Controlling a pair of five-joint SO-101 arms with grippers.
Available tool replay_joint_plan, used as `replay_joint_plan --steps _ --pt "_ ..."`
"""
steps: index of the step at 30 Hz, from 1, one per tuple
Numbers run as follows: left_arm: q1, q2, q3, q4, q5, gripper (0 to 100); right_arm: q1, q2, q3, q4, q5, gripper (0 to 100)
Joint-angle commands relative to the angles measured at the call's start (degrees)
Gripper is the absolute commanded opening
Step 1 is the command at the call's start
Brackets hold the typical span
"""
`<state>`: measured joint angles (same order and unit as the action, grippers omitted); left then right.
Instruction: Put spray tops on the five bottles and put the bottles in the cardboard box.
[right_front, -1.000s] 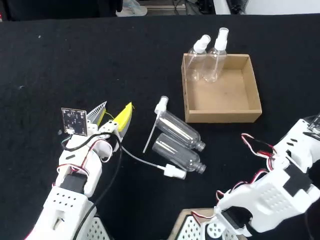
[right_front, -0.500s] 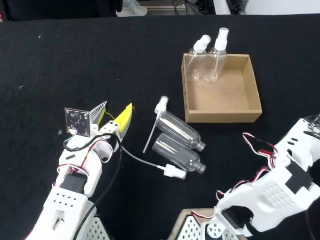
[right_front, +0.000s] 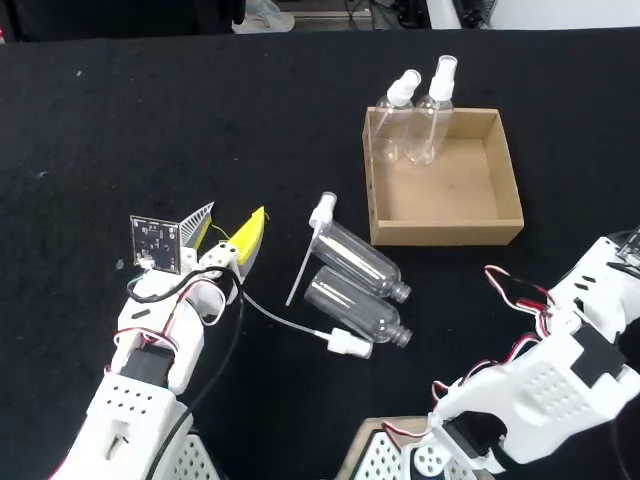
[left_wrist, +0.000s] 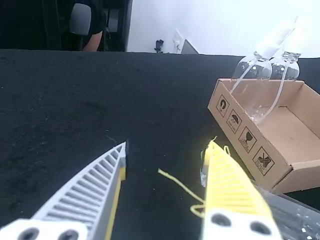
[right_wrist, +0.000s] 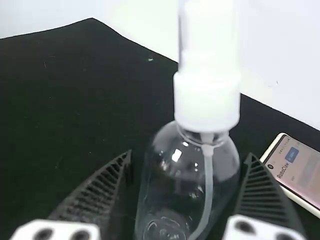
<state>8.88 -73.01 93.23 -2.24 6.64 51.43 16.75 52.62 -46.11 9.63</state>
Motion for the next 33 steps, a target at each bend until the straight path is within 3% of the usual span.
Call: replay_joint_plan --steps 1,25,33 --pt "0.6 -1.0 -0.5 -1.4 -0.7 25 0.4 -5.1 -1.3 -1.5 -0.1 28.9" --pt "0.7 -1.0 -0.4 -1.4 -0.9 25 -0.4 -8.0 0.4 -1.3 0.0 28.6" --pt "0.7 -1.0 -0.4 -1.4 -0.9 25 -0.1 -4.5 -0.1 -1.7 0.4 10.9"
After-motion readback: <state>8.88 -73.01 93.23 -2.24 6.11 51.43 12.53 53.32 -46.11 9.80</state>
